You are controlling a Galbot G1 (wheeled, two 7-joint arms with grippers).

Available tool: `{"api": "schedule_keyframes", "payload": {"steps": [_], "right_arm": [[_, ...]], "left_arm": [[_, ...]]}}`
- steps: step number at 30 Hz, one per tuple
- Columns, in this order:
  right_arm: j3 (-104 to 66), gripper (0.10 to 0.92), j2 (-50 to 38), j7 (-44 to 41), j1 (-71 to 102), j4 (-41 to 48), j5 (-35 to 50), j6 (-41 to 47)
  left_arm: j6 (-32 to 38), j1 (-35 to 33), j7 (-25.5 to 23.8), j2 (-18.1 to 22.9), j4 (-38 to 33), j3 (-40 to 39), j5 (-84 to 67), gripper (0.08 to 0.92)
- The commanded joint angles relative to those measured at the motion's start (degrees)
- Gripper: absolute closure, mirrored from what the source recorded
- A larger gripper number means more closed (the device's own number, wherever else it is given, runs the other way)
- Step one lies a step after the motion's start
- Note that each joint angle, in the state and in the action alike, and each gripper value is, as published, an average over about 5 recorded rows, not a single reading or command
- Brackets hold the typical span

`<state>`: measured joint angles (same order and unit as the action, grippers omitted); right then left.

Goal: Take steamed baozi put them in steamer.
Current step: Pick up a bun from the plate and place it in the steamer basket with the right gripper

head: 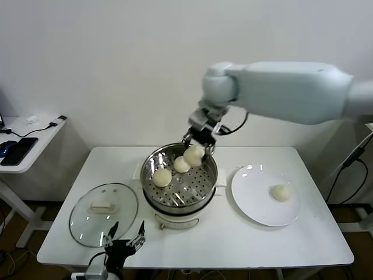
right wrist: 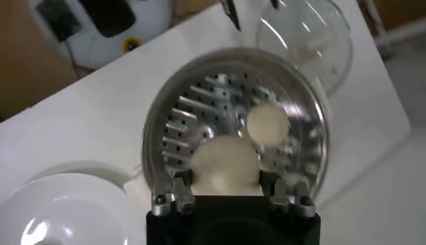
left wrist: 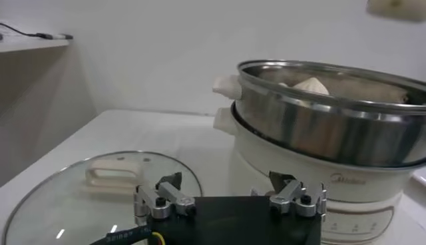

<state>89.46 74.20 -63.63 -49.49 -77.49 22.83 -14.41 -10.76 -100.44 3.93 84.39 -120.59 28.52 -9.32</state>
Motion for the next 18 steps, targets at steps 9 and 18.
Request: {"api": "schedule_keyframes", "payload": {"steps": [9, 18], "right_arm": [[-1.02, 0.364, 8.58, 0.24, 15.05, 8.87, -12.92, -13.5], [-1.84, 0.357, 10.71, 0.97, 17.4, 13.19, -13.31, -13.99]], "left_arm": [[0.07, -0.69, 0.06, 0.1, -0.39, 1.07, -0.17, 0.177], [0.0, -0.78, 0.12, 0.11, -0.54, 1.38, -0.32, 0.177]]}}
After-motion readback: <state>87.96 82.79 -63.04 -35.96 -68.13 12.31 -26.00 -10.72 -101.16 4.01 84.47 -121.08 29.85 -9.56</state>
